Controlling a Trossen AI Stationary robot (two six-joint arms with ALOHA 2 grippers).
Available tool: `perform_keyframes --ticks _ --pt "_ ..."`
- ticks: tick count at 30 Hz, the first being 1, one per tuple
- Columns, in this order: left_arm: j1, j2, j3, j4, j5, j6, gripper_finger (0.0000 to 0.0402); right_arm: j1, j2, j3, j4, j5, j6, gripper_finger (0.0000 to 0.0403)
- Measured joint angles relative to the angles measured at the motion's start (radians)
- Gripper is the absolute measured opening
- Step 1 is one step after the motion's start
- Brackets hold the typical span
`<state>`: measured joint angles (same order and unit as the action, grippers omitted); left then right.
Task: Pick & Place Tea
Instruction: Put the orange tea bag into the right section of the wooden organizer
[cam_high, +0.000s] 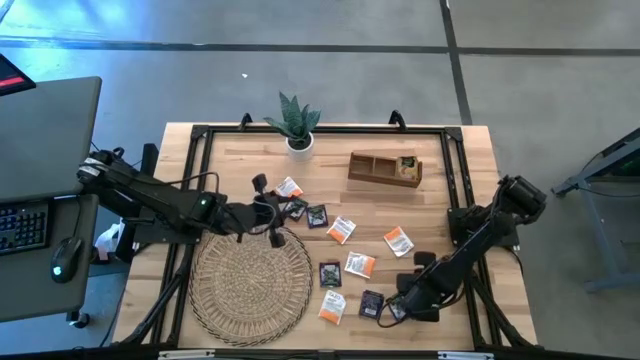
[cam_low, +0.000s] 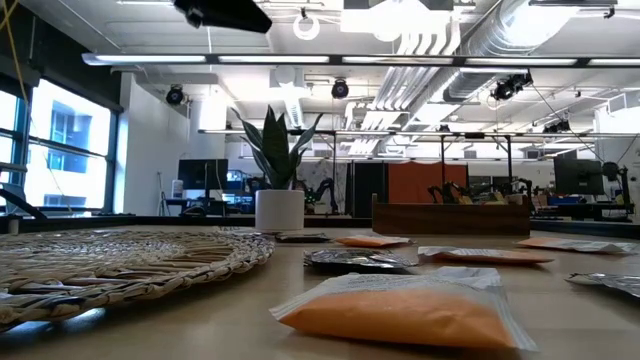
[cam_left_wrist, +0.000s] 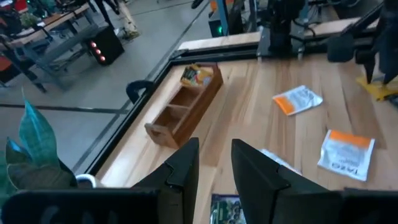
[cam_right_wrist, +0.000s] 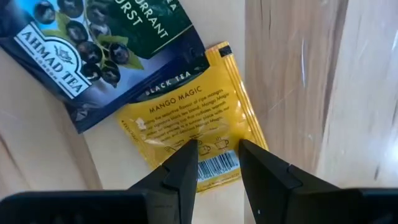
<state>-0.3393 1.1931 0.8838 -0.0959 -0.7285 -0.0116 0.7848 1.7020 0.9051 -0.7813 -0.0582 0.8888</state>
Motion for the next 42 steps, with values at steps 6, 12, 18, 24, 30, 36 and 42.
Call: perform_keyframes --ticks 6,12,18,24,30,36,42 --pt "0.0 0.0 0.012 -0.004 0.003 0.019 0.0092 -0.003 -0.015 -0.096 0.108 -0.036 0.008 0.0092" --pt "0.003 0.0 0.012 -0.004 -0.035 0.042 0.0092 -0.007 -0.07 -0.069 -0.015 0.003 -0.059 0.0012" --pt "0.053 0.0 0.012 -0.003 -0.039 0.034 0.0092 -0.036 -0.22 -0.047 -0.032 0.181 -0.071 0.0021" --pt "0.133 0.034 0.013 0.003 0.221 0.051 0.0092 -0.075 -0.365 -0.113 0.062 0.433 -0.086 0.0008" --pt "0.156 0.137 0.013 0.172 0.492 0.227 0.0092 -0.162 -0.48 -0.283 0.48 0.426 -0.123 0.0013" --pt "0.156 0.26 0.016 0.374 0.751 0.405 0.0092 -0.253 -0.502 -0.461 1.067 0.348 -0.245 0.0007" --pt "0.156 0.378 0.105 0.379 0.852 0.408 0.0115 -0.32 -0.502 -0.545 1.287 0.335 -0.311 0.001"
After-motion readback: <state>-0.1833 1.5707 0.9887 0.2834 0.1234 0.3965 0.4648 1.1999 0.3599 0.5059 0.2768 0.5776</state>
